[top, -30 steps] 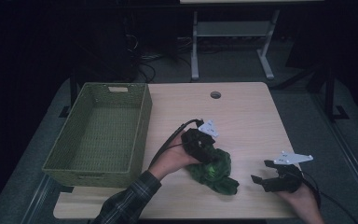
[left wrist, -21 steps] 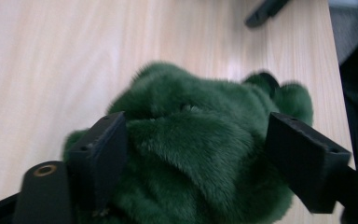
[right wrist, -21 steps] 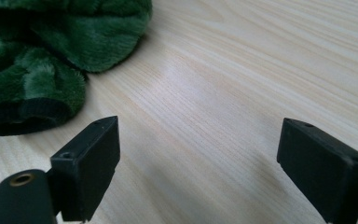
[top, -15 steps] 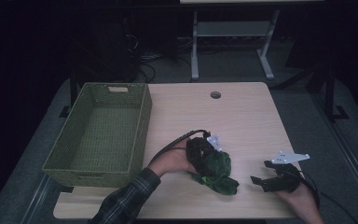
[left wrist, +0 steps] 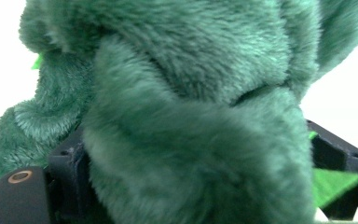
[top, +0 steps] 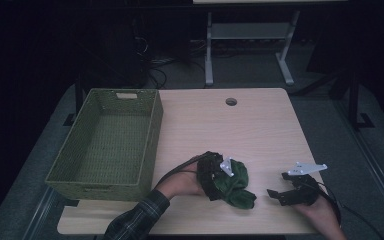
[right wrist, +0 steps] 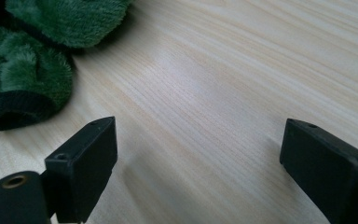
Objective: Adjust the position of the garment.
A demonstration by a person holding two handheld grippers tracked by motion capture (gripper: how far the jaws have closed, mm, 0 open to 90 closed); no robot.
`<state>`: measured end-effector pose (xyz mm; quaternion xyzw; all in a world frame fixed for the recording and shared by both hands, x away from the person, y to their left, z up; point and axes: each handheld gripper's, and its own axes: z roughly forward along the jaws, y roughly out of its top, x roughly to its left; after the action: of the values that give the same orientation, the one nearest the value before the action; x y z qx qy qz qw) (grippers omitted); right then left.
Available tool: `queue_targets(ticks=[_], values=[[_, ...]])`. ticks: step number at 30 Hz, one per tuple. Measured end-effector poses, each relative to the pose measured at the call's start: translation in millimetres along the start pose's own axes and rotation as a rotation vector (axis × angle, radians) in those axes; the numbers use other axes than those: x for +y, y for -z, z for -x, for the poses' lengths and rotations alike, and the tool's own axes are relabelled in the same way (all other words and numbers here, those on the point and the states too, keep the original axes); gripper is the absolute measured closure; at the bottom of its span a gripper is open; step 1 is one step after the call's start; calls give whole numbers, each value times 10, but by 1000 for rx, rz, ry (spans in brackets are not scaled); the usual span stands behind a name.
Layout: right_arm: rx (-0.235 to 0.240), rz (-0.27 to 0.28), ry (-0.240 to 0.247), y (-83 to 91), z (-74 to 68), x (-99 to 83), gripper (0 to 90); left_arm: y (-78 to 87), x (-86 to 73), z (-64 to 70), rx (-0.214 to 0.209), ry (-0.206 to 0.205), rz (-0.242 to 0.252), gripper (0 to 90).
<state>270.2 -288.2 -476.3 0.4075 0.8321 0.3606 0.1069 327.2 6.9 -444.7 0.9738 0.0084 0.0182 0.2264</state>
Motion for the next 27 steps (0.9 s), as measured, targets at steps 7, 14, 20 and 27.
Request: queue_targets(ticks=[7,14,20,27], values=[[-1,0,0,1,1,-1,109,-5,11,3,14,8,-5,146],[-2,3,1,-4,-3,-1,111,20,32,28,79,-18,-20,469],[-7,8,7,-13,1,0,115,50,34,44,80,-22,-14,681],[-73,42,42,-77,-20,-10,115,145,7,0,77,9,28,723]])
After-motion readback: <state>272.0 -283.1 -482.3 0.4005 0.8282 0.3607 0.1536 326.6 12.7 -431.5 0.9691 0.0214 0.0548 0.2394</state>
